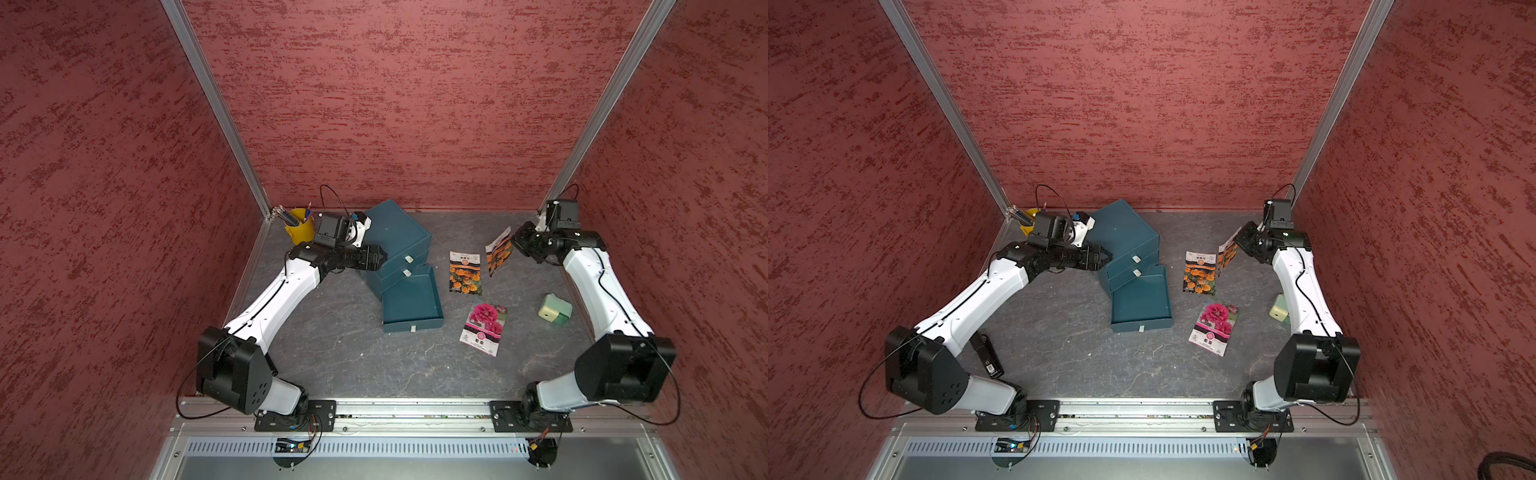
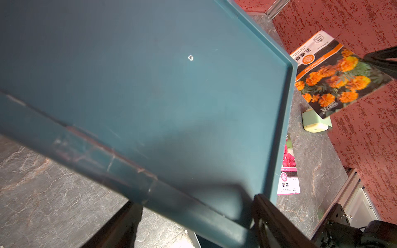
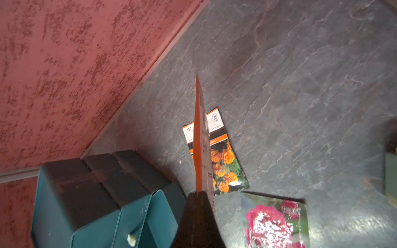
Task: Take the seed bags out of the drawer
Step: Place the seed packet at the center of the board.
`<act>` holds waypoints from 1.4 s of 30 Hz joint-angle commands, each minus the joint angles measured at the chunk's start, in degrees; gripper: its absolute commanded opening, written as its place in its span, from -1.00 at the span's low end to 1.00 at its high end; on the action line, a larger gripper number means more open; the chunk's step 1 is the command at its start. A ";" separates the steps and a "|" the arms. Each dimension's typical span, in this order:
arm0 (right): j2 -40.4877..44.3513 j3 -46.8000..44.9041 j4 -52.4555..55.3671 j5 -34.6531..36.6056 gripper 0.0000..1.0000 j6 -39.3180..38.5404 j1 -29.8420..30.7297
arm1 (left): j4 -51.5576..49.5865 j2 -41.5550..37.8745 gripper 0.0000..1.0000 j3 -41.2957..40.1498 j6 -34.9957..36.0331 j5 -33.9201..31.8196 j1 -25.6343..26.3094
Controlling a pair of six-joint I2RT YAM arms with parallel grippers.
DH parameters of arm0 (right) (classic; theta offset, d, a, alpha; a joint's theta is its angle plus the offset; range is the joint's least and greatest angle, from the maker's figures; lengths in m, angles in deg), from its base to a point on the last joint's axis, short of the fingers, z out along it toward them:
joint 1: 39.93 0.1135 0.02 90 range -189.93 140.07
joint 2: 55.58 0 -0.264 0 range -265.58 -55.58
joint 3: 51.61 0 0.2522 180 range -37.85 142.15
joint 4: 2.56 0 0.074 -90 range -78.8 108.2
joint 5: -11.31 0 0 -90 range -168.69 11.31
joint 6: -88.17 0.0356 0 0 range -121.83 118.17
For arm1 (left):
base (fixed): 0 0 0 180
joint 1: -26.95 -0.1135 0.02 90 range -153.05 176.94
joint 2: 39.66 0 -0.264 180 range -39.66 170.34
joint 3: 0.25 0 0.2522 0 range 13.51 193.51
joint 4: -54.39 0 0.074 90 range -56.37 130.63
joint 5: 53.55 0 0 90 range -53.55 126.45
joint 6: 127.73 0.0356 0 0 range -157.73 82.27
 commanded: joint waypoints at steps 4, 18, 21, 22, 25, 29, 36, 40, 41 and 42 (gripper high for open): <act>-5.47 -2.61 -5.68 6.11 -1.00 -0.57 -1.16 | -6.94 1.57 0.67 -3.23 3.83 -1.29 1.23; -9.88 -1.23 2.58 17.23 -0.94 -4.58 -1.23 | -6.94 2.21 0.67 -2.44 3.84 -1.02 1.21; -8.82 -1.43 1.97 16.39 -0.35 -5.15 -0.91 | -7.25 2.44 0.67 -2.07 3.90 -1.01 1.19; -8.57 -1.34 2.18 15.99 -0.14 -5.51 -0.56 | -7.38 2.45 0.67 -1.93 3.96 -0.98 1.31; -7.91 -1.52 2.83 13.54 0.20 -6.45 0.72 | -7.51 2.40 0.67 -1.67 4.11 -1.22 1.30; -5.34 -4.40 1.88 8.94 0.43 -7.36 4.16 | -7.63 2.49 0.67 -1.54 4.10 -1.40 1.33; -0.41 -12.56 -1.27 -1.80 0.75 -7.55 13.73 | -7.74 3.14 0.68 -0.96 3.97 -1.35 1.33; 1.13 -16.09 -5.04 -3.35 0.89 -4.35 19.47 | -7.69 3.49 0.68 -0.70 4.04 -1.30 1.37; 0.84 -16.54 -6.30 -3.78 0.91 -3.30 20.19 | -7.82 3.56 0.68 -0.73 4.09 -1.29 1.33; 0.13 -16.70 -7.39 -3.96 0.94 -2.18 20.77 | -7.74 3.64 0.68 -0.76 4.04 -1.24 1.33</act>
